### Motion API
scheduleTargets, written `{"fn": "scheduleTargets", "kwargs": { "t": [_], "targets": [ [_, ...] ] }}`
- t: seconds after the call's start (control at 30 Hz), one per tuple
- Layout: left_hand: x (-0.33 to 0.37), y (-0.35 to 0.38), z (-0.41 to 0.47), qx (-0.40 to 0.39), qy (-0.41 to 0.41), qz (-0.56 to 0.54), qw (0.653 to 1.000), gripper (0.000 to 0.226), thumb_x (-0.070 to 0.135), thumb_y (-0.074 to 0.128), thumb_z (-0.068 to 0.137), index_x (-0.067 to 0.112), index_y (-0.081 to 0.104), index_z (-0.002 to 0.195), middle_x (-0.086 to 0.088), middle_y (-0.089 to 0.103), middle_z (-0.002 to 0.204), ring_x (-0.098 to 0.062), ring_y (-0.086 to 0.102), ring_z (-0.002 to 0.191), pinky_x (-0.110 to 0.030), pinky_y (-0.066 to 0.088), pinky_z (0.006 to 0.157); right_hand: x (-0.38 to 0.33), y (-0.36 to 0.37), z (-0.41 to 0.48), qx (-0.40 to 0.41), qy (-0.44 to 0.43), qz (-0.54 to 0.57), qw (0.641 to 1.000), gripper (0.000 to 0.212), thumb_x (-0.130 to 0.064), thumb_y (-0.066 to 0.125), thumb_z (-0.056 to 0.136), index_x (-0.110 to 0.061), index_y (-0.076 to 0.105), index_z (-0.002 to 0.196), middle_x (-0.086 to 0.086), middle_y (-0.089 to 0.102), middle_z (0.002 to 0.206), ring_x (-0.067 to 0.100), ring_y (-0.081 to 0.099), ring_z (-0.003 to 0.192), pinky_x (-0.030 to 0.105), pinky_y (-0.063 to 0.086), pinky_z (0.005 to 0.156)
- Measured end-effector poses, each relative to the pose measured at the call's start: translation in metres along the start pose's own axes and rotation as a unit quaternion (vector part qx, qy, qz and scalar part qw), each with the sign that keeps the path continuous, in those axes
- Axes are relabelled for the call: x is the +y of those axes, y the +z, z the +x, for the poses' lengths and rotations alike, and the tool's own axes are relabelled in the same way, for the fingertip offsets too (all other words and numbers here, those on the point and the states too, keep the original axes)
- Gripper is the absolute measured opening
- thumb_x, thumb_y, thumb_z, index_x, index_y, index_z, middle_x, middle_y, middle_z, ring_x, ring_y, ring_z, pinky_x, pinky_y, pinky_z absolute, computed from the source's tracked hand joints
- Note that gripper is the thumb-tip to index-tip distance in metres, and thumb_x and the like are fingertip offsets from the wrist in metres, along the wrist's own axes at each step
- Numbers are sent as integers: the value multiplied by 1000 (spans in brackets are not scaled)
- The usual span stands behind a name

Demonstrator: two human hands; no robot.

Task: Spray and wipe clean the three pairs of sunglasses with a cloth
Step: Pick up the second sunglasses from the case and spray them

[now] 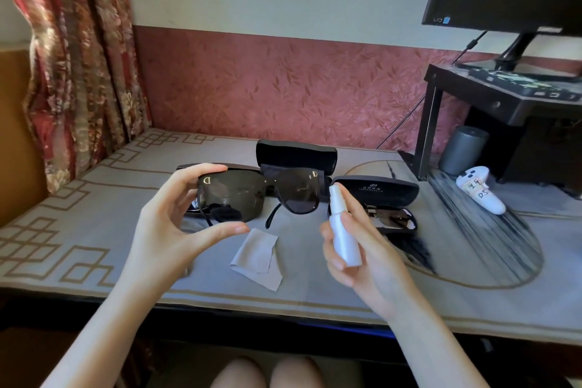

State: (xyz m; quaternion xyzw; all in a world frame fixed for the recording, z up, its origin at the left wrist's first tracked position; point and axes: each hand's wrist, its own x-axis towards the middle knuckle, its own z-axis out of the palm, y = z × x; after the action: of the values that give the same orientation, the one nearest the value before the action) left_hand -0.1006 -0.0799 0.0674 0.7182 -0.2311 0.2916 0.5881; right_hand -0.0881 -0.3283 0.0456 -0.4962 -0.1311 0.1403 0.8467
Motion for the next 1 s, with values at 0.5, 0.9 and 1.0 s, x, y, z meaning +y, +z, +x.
{"fn": "scheduleTargets", "kwargs": {
  "t": [0.5, 0.9, 1.0],
  "targets": [
    [-1, -7, -3, -1, 8, 54, 999, 60, 62, 79, 59, 50, 57, 114, 18, 63, 116, -10, 58, 116, -36, 43, 106, -11, 13, 4, -110, -30, 74, 991, 49, -26, 62, 88, -35, 51, 135, -1, 45, 67, 6, 38, 36, 17, 31, 33],
    [-3, -6, -5, -1, 3, 59, 998, 62, 61, 79, 60, 46, 57, 115, 16, 64, 119, -8, 59, 116, -26, 42, 105, -9, 30, -2, 54, -180, -332, 924, 52, -20, 55, 88, -49, 48, 129, -8, 51, 60, 16, 38, 42, 22, 38, 46],
    [-2, -6, -6, -2, 2, 63, 998, 62, 61, 79, 60, 47, 56, 115, 17, 64, 119, -8, 58, 117, -25, 42, 105, -3, 31, 1, 71, -182, -384, 902, 47, -13, 60, 93, -49, 52, 122, -30, 55, 75, 5, 43, 45, 21, 40, 47]
  ]
}}
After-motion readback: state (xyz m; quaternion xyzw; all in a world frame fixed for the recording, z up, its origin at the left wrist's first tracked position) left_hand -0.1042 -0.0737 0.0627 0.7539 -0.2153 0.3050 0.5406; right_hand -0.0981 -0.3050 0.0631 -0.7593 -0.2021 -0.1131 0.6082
